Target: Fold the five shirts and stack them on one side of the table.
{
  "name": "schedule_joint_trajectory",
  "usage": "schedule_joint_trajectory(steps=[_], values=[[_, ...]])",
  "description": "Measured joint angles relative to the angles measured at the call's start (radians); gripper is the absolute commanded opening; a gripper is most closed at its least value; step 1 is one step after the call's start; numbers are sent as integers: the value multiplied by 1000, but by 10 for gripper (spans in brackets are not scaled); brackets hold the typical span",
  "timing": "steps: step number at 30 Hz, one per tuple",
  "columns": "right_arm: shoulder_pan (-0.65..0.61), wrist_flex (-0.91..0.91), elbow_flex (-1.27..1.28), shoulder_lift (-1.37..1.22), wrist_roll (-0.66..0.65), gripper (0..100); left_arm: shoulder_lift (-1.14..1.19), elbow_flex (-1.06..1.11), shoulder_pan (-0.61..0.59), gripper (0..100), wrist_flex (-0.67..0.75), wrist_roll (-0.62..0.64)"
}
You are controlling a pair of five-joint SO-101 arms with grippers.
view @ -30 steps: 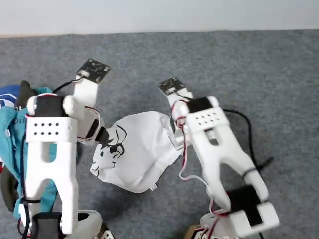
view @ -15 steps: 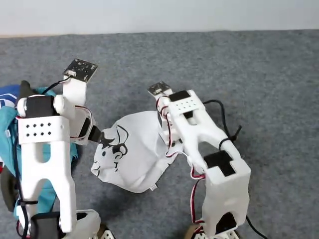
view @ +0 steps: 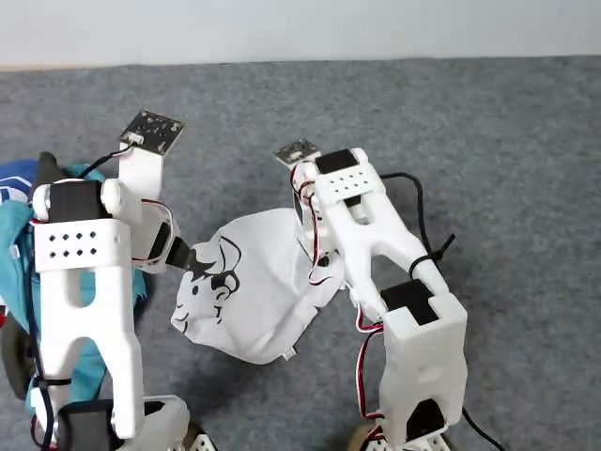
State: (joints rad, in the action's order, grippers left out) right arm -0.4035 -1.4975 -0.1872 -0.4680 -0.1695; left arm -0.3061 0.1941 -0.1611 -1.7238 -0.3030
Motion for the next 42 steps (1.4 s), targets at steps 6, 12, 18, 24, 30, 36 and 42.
schedule_joint_trajectory(steps=[6,12,18,24,30,36,42], values=[[-2,17,-2,-60,0,219,0,0,0,228,0,0],[-21,23,-18,-140,0,33,0,0,0,228,0,0],[-35,-23,-83,-153,0,11,0,0,0,228,0,0],[-46,-169,-258,-158,-15,9,0,0,0,197,0,0],[-41,-245,-500,-48,-43,9,0,-26,0,143,-2,0],[38,-249,-753,25,-48,9,0,-100,0,145,-3,0],[150,-249,-965,25,-48,8,0,-123,6,145,-3,0]])
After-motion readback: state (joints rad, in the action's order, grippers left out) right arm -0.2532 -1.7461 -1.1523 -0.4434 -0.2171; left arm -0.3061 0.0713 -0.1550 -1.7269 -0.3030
